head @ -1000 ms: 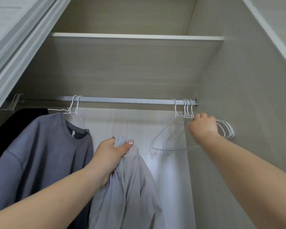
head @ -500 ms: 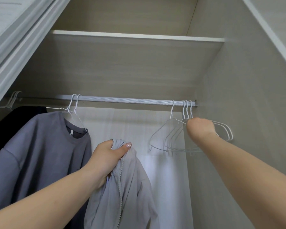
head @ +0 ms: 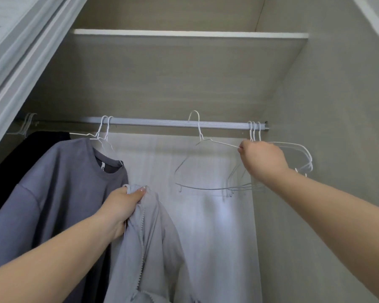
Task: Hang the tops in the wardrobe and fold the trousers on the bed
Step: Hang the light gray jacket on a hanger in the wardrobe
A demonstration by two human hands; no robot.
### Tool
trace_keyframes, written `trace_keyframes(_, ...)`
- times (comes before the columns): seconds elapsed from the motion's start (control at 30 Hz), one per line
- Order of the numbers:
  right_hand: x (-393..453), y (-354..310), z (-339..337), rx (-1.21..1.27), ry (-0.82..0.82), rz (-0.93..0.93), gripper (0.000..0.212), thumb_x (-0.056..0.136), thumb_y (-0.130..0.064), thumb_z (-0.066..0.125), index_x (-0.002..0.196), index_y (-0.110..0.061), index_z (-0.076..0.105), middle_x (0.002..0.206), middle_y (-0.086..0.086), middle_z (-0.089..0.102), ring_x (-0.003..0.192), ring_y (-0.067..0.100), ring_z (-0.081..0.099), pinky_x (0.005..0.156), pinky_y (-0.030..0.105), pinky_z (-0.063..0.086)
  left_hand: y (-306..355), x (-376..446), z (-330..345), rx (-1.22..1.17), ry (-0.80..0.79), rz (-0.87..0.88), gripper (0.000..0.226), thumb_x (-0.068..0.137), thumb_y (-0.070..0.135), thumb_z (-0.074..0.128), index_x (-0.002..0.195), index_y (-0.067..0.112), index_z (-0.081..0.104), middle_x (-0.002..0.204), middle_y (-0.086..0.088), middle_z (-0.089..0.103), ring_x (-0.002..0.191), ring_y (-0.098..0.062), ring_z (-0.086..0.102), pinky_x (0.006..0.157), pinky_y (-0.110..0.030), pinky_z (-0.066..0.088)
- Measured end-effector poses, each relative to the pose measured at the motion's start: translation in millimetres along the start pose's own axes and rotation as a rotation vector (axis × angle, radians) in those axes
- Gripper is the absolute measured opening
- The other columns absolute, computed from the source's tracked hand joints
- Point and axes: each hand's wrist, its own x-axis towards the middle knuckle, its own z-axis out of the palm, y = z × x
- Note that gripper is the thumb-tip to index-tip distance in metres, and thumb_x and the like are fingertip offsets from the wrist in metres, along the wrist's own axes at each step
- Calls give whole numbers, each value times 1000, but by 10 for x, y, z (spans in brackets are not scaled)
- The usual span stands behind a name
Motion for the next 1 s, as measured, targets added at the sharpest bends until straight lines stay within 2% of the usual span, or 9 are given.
trace_keyframes(0.1,-118,52,-10,2,13,-64,19,101,-24,33,103,-13,49,94,14,63,82,35,59,60,33,34,-34,120,-234,41,100,-23,29,97,13,52,68,15,47,59,1,52,54,-8,50,53,-21,42)
trace_keyframes(0.17,-202,94,-19,12,26,-95,23,102,-30,30,102,-14,47,97,15,61,84,37,60,61,34,34,-73,183,-356,105,134,-17,34,98,14,50,67,19,37,62,-1,44,56,-11,44,55,-23,36)
trace_keyframes(0.3,-340,101,-14,37,24,-118,29,101,-37,25,98,-14,42,90,17,63,78,38,59,59,34,36,-118,199,-607,294,136,19,35,99,12,47,67,19,36,67,0,38,61,-12,37,59,-23,32)
trace_keyframes(0.47,-540,30,72,43,-27,-225,28,100,-40,27,99,-16,42,91,15,63,76,38,60,59,34,36,-98,153,-885,428,190,91,42,100,4,41,64,21,27,68,1,25,61,-11,27,59,-22,27)
trace_keyframes(0.6,-693,-38,138,124,-10,-248,30,99,-40,28,95,-14,43,85,12,62,71,37,58,56,32,32,-110,115,-936,429,149,-47,30,100,12,45,72,19,36,75,-6,37,68,-16,38,66,-25,33)
trace_keyframes(0.7,-756,-103,198,134,10,-264,30,99,-40,28,93,-14,43,82,11,61,68,37,58,53,32,30,-141,46,-830,442,83,-138,29,100,18,48,72,17,40,71,-5,45,63,-17,44,59,-27,36)
trace_keyframes(0.77,-793,-159,242,142,35,-280,30,99,-40,29,93,-15,44,78,10,61,62,36,55,52,31,30,-143,0,-726,459,47,-154,25,99,20,49,75,14,46,73,-9,50,65,-19,50,59,-28,39)
trace_keyframes(0.87,-872,-285,292,191,29,-308,32,99,-40,26,91,-15,44,73,8,59,55,32,45,50,29,29,-122,-44,-615,442,3,-147,13,99,20,49,90,12,51,88,-12,52,80,-23,53,67,-29,40)
trace_keyframes(1.0,-1041,-532,352,222,-11,-366,35,97,-42,22,93,-16,45,76,4,59,61,33,54,50,30,26,-110,-76,-463,367,-38,-128,12,99,19,49,88,14,51,85,-10,52,76,-20,51,66,-28,40)
